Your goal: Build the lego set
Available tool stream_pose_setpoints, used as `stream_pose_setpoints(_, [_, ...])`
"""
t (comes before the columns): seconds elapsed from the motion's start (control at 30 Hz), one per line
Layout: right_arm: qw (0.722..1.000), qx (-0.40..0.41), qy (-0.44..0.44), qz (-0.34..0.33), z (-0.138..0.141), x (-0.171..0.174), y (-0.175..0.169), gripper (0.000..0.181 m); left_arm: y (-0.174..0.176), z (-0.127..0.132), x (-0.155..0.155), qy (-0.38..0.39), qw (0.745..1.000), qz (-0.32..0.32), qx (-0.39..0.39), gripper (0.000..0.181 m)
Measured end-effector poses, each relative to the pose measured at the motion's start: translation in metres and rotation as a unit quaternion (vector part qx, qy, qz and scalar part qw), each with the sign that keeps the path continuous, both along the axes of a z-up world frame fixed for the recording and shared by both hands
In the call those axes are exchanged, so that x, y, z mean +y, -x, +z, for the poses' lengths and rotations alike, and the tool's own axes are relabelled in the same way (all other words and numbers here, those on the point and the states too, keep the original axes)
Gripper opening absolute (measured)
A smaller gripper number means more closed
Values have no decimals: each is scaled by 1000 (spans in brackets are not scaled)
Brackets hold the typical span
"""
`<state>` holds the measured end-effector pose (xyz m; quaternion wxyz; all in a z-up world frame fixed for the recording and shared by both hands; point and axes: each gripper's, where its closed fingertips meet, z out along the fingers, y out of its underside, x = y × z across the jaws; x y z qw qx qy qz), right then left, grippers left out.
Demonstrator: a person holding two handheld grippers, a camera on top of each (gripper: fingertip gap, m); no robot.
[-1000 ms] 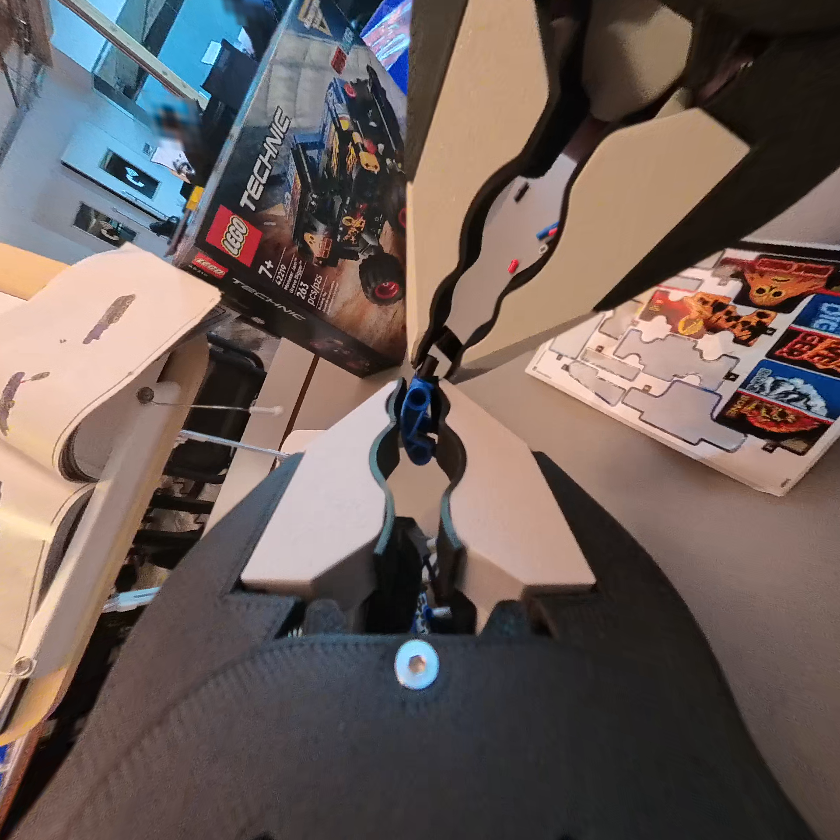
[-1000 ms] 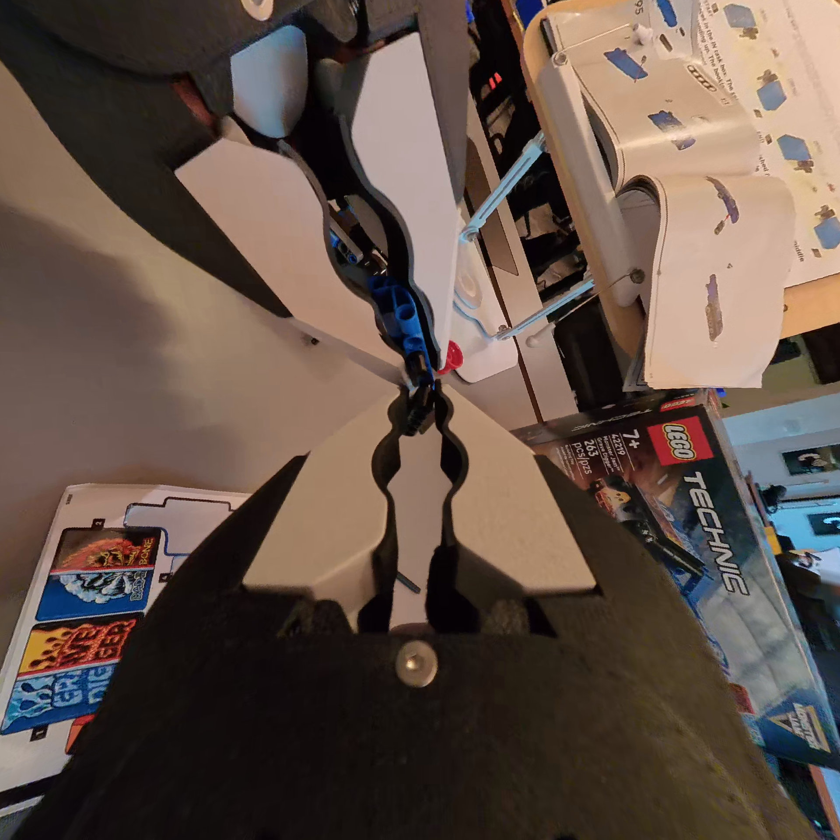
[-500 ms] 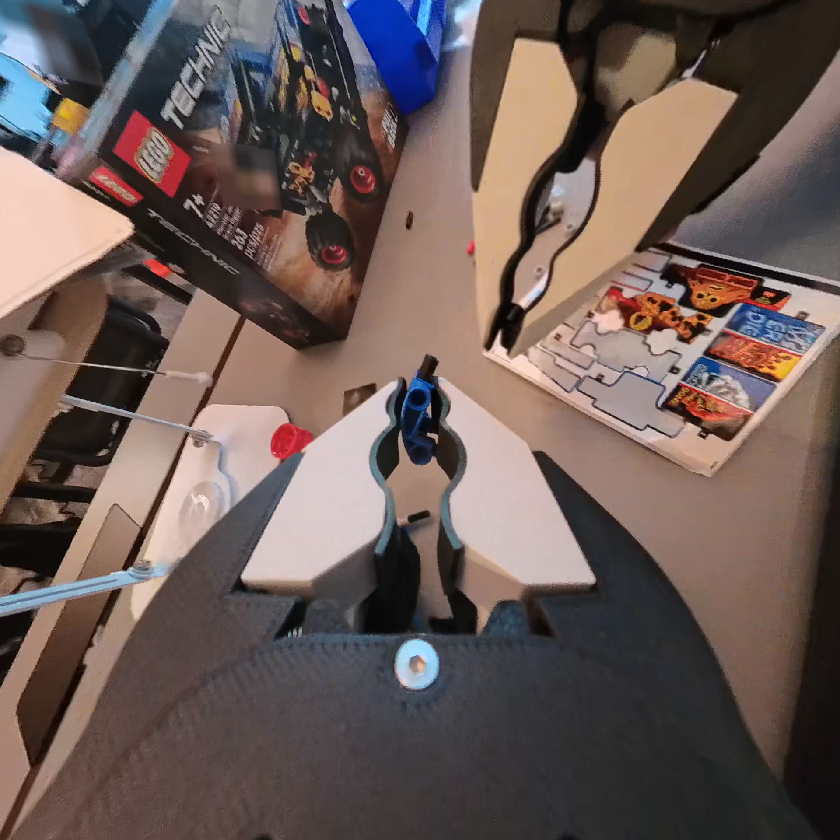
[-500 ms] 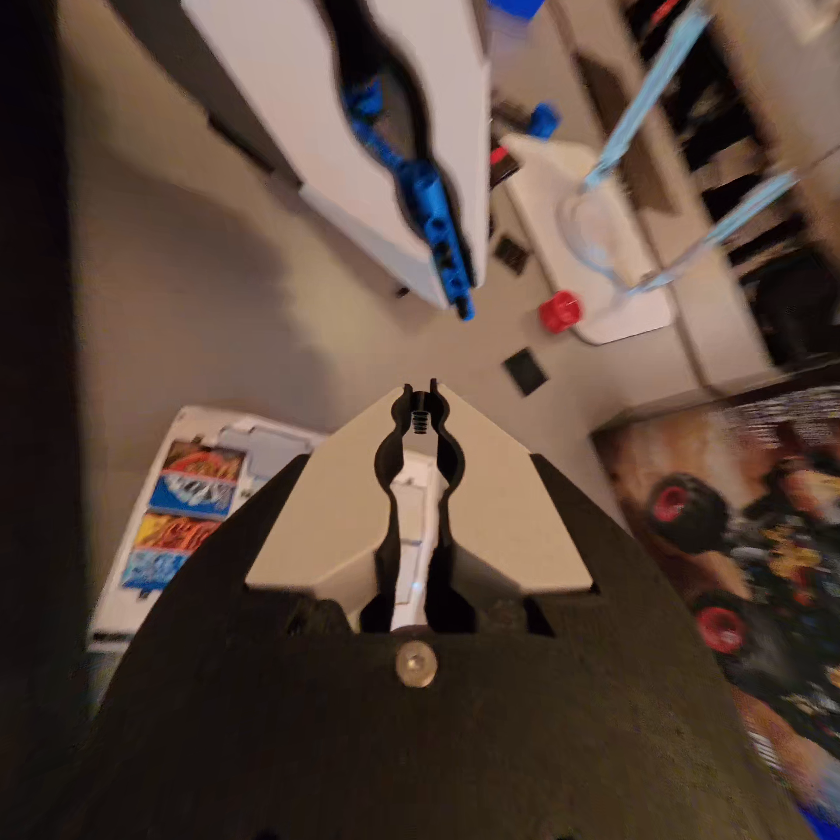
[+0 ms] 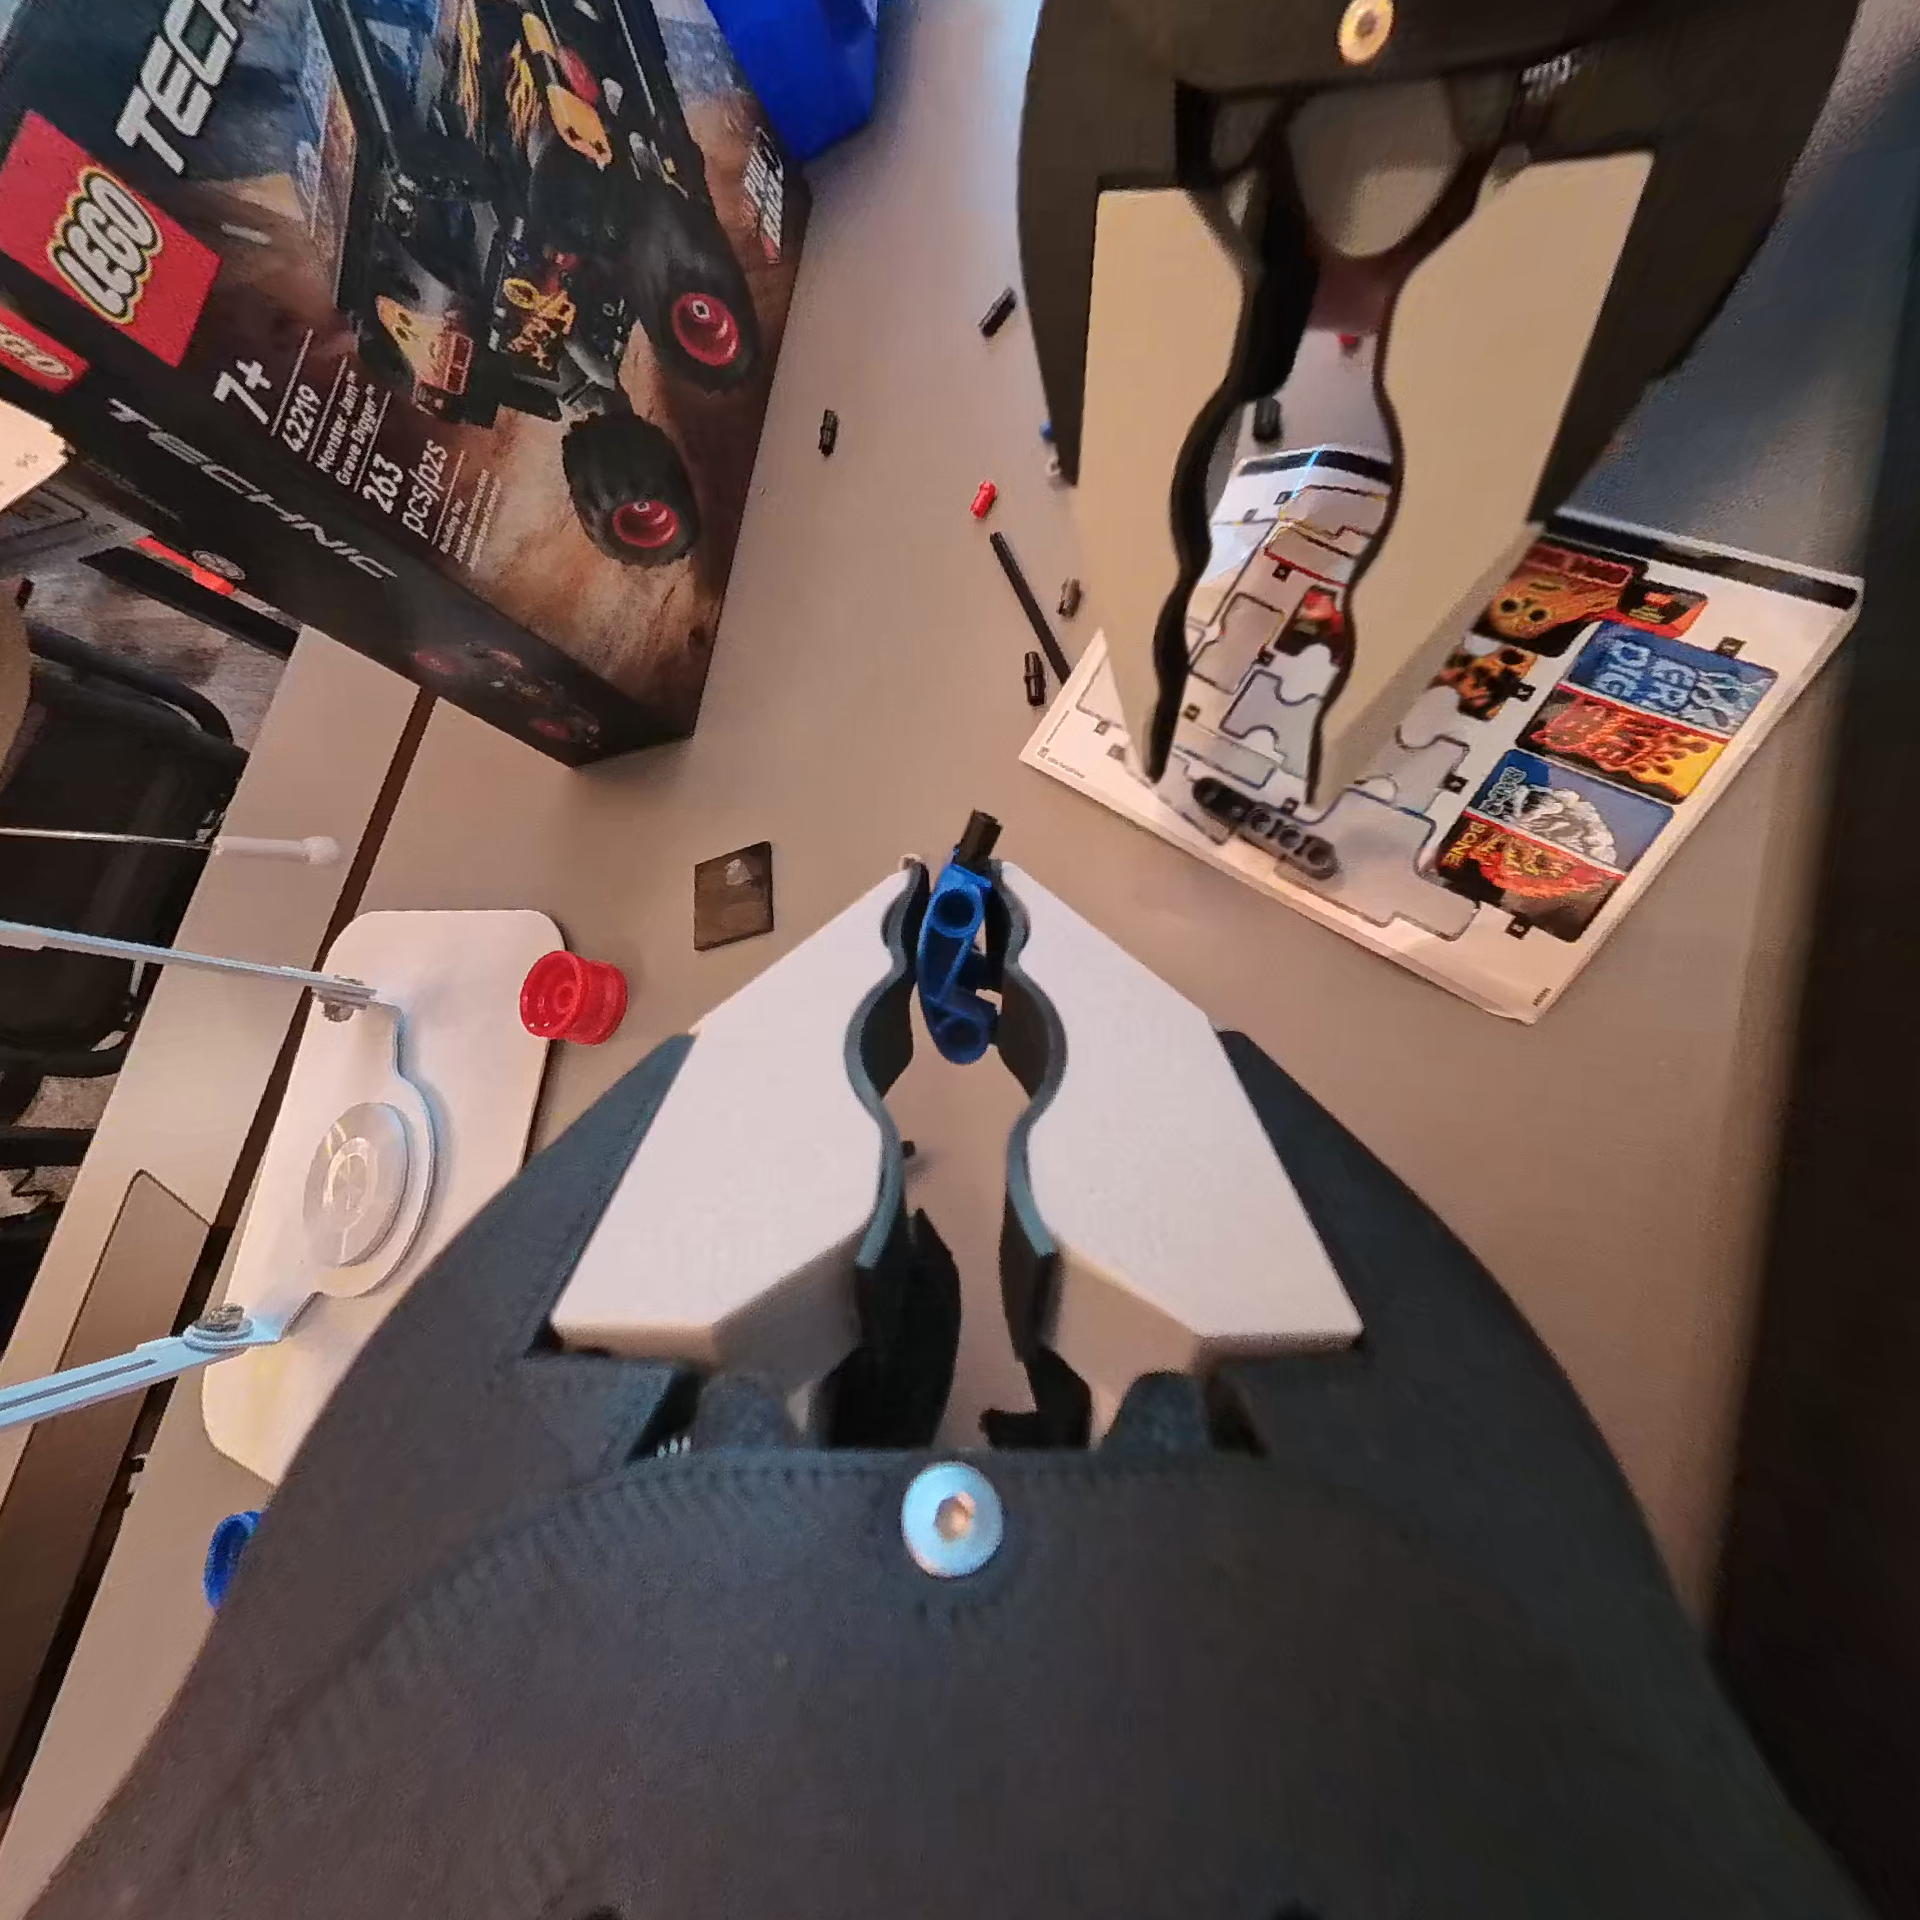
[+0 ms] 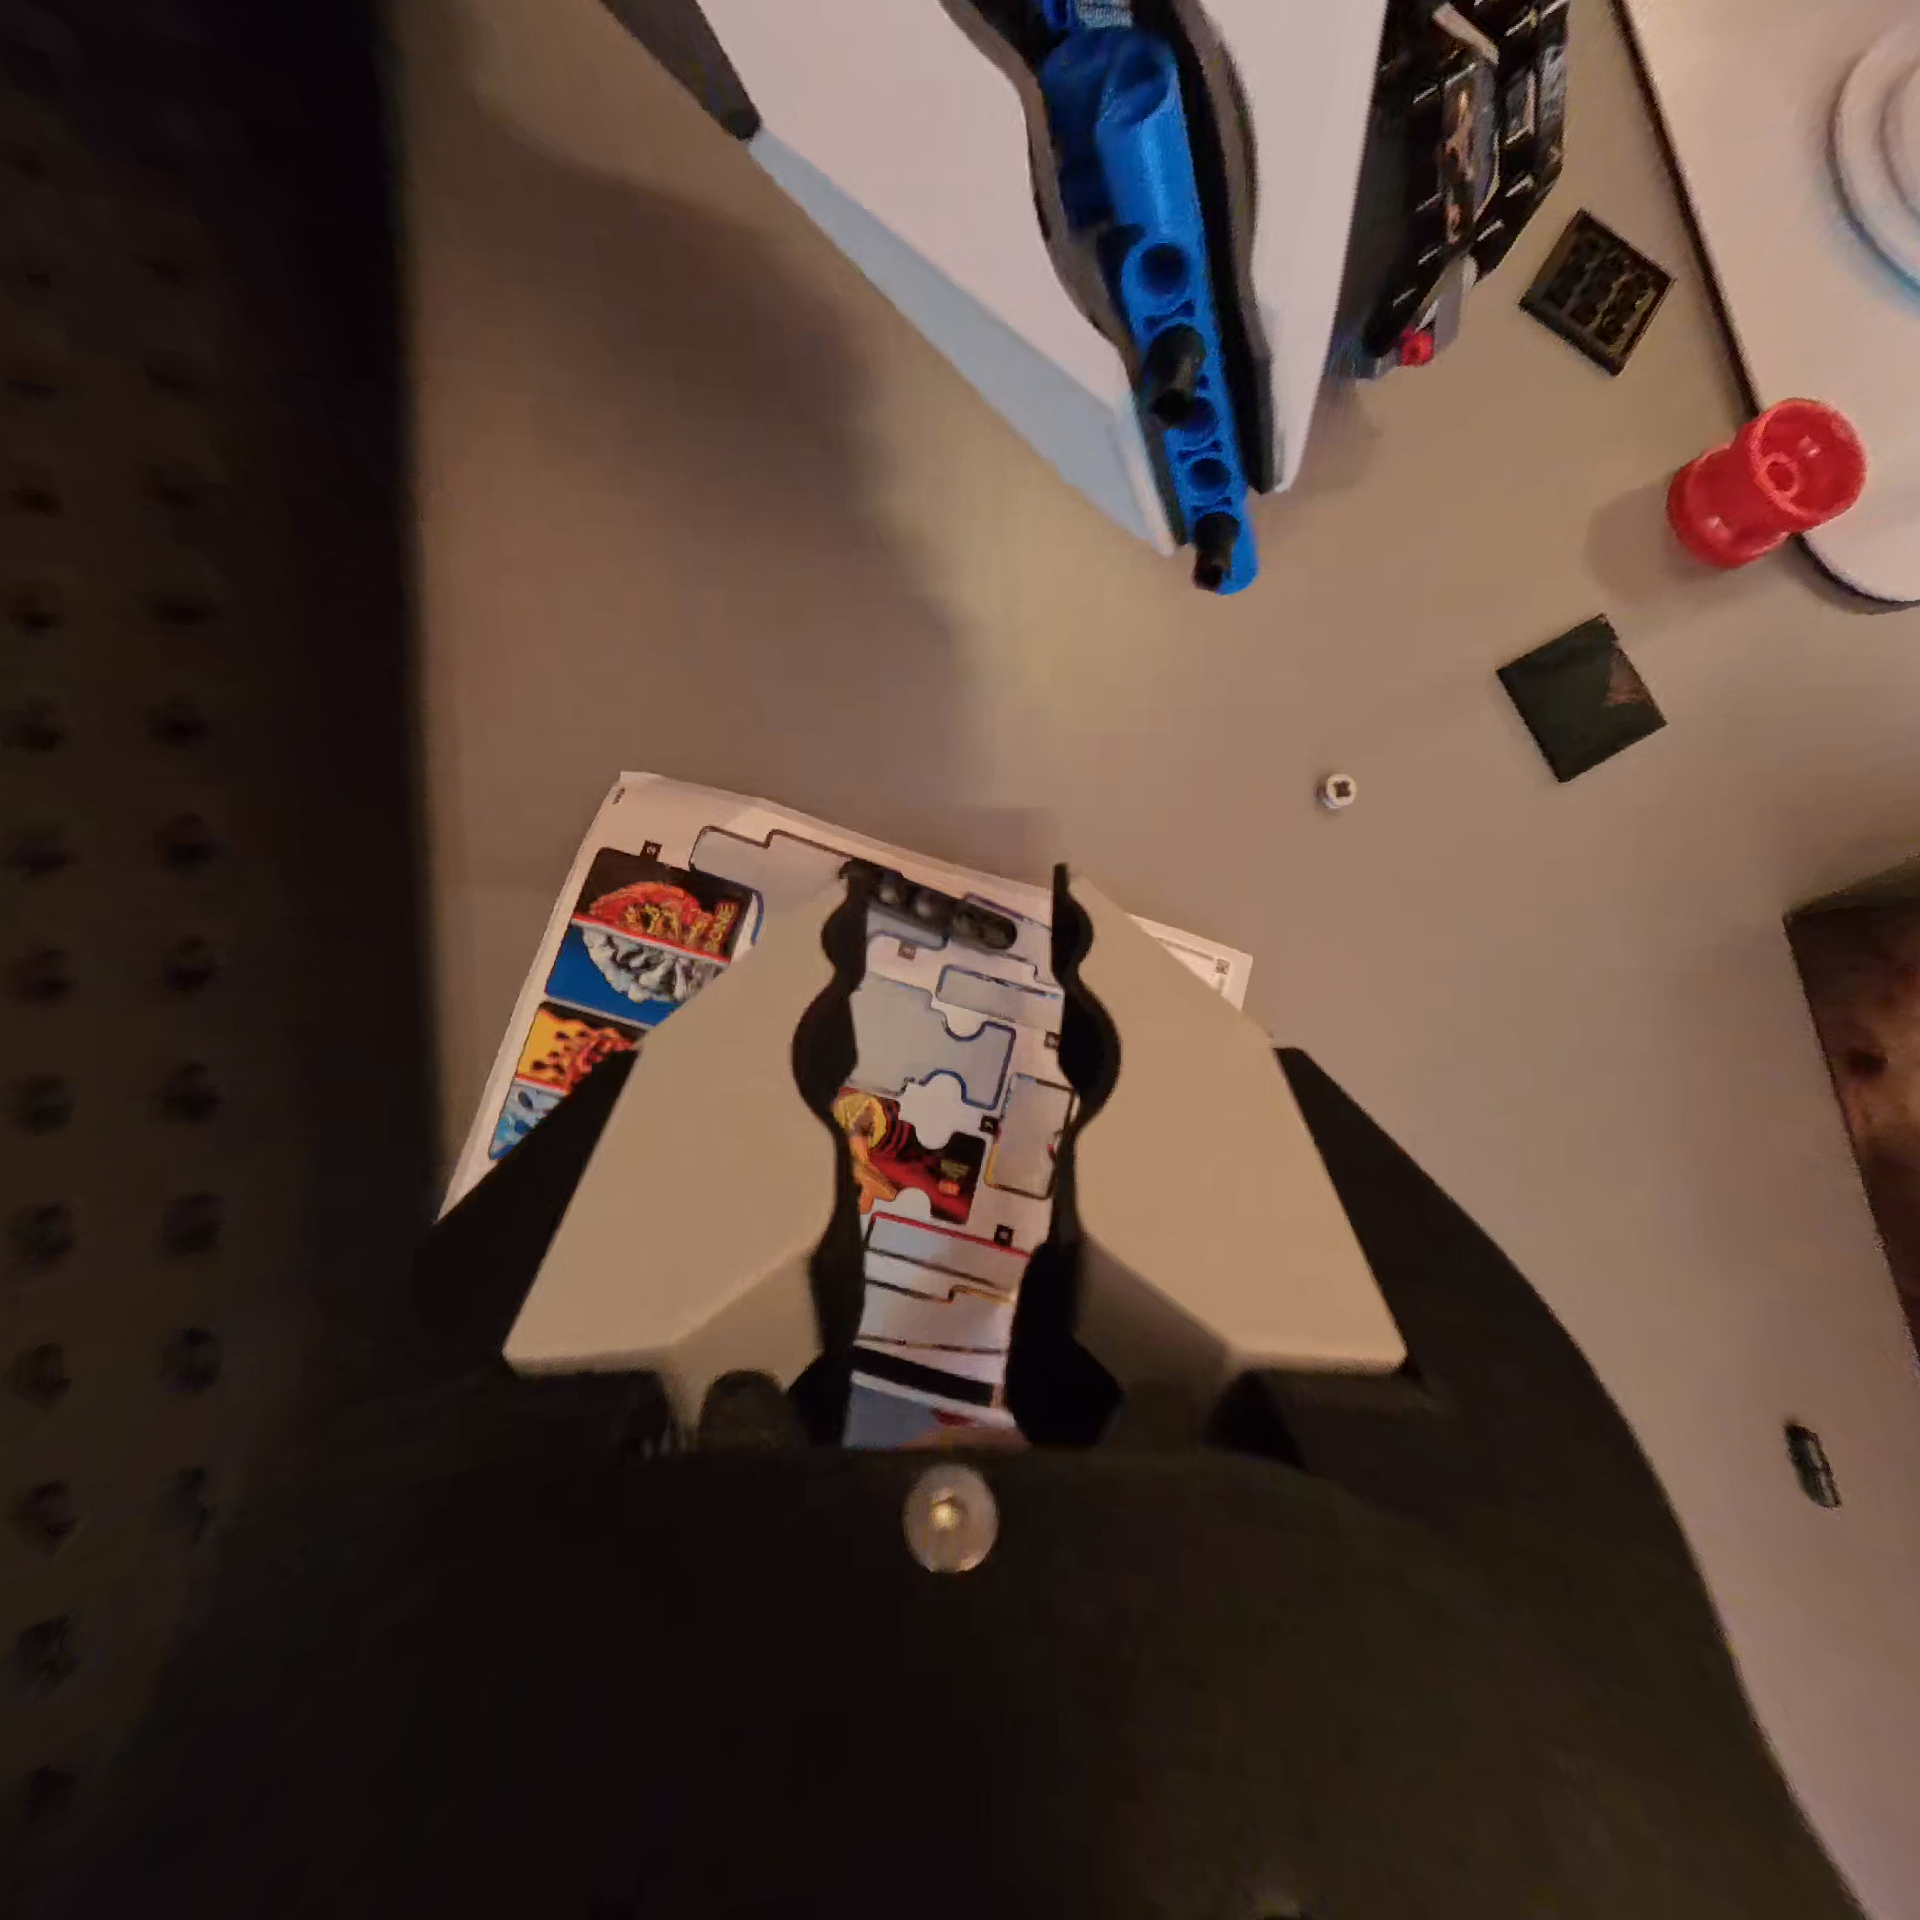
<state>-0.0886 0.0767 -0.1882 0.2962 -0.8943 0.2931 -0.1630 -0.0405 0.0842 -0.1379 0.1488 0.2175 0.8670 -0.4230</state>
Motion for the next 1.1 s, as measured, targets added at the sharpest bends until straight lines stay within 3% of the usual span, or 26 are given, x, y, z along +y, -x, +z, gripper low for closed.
stream_pose_setpoints(0.3, [994, -2, 81, 69, -14, 4, 3, 24, 4, -3, 2, -13, 1000, -11, 13, 9])
stream_pose_setpoints(0.47, [993, 24, 72, 86, -20, 5, 5, 6, 5, -3, 2, -11, 999, -14, 32, 9])
stream_pose_setpoints(0.57, [998, -12, 19, 50, 2, 0, -3, 5, 3, 0, 1, 0, 998, -12, 56, 9])
stream_pose_setpoints(0.7, [984, -143, -105, -2, 72, 1, -18, 5, 5, 11, -1, 29, 993, -13, 110, 9])
stream_pose_setpoints(0.77, [973, -190, -127, -25, 94, -2, -24, 5, 6, 17, -2, 42, 990, -15, 136, 8])
stream_pose_setpoints(1.1, [966, -224, -125, -22, 99, 10, -30, 6, 12, 30, -5, 72, 977, -22, 201, 9])
